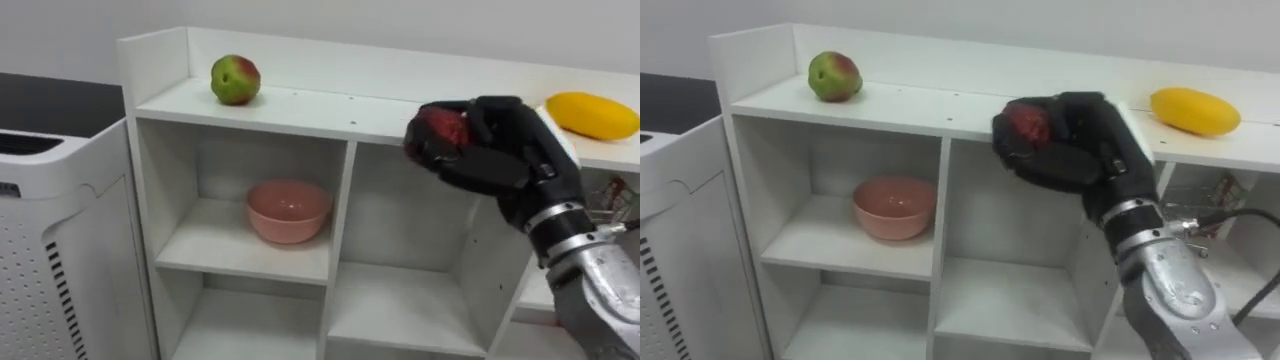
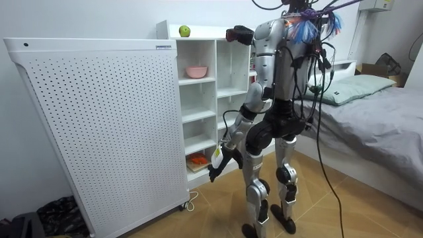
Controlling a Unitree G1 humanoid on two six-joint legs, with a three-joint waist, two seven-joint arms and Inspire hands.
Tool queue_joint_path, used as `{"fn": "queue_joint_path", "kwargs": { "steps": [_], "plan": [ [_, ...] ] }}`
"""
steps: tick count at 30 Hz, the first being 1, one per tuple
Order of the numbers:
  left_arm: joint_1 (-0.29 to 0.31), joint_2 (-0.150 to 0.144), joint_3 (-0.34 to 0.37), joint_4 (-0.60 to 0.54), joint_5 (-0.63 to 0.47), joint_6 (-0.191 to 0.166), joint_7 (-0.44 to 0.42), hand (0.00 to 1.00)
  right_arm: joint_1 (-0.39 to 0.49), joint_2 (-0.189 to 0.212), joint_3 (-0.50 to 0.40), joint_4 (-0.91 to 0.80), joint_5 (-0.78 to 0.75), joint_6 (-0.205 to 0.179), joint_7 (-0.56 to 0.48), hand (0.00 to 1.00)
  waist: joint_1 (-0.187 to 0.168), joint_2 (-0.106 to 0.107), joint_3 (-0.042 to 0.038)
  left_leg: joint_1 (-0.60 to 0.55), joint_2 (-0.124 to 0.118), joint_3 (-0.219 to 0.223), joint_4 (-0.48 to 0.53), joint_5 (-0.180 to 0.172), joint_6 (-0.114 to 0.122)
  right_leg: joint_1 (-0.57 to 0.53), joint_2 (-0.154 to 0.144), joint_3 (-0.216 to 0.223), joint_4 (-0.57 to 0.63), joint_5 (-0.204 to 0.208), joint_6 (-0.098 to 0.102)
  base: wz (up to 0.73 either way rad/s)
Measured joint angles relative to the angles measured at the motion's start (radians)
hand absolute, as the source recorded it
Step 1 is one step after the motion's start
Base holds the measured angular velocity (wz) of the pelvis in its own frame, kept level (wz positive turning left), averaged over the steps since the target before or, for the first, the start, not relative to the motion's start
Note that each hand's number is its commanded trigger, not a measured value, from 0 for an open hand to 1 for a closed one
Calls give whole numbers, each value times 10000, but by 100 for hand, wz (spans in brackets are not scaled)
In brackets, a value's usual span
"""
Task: Arrange fruit in the closet
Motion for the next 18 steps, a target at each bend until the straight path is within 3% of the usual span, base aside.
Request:
{"fn": "queue_joint_path", "kwargs": {
  "steps": [3, 6, 9, 13, 18],
  "plan": [
    [22, -20, -102, 165, 4, 6, 8, 0, 94, 549, 188, -197, -8, 20, 297, 100, 65, 13, 4, -52, 52, 19, -24, 0, -5, -57, 53, 89, 11, 32, -31, -7],
    [35, -18, -130, 166, 1, 12, 9, 0, 191, 837, 238, -505, 134, 22, 647, 100, 109, -26, -26, -202, 80, 32, -45, 0, -16, -182, 72, 77, 18, 42, -44, 0],
    [29, -14, -408, 204, -6, 15, 22, 0, 242, 890, 521, -599, 421, 20, 956, 100, 137, -38, -37, -358, 85, 31, 31, 10, -29, -316, 74, 70, 18, 53, -57, 2],
    [-78, -1, -709, 448, -43, 23, 11, 0, 1213, 1024, 772, -550, 415, 23, 1401, 100, 161, -3, -25, -528, 66, -50, 99, 9, -28, -413, 40, -64, 26, 54, -55, 8],
    [-358, -8, -999, 492, -457, 4, 19, 0, 2030, 1047, 968, -259, 319, 232, 1477, 100, 126, 212, 88, -1156, 31, -238, 428, 18, -15, -964, -29, -239, 236, 53, -55, 9]
  ]
}}
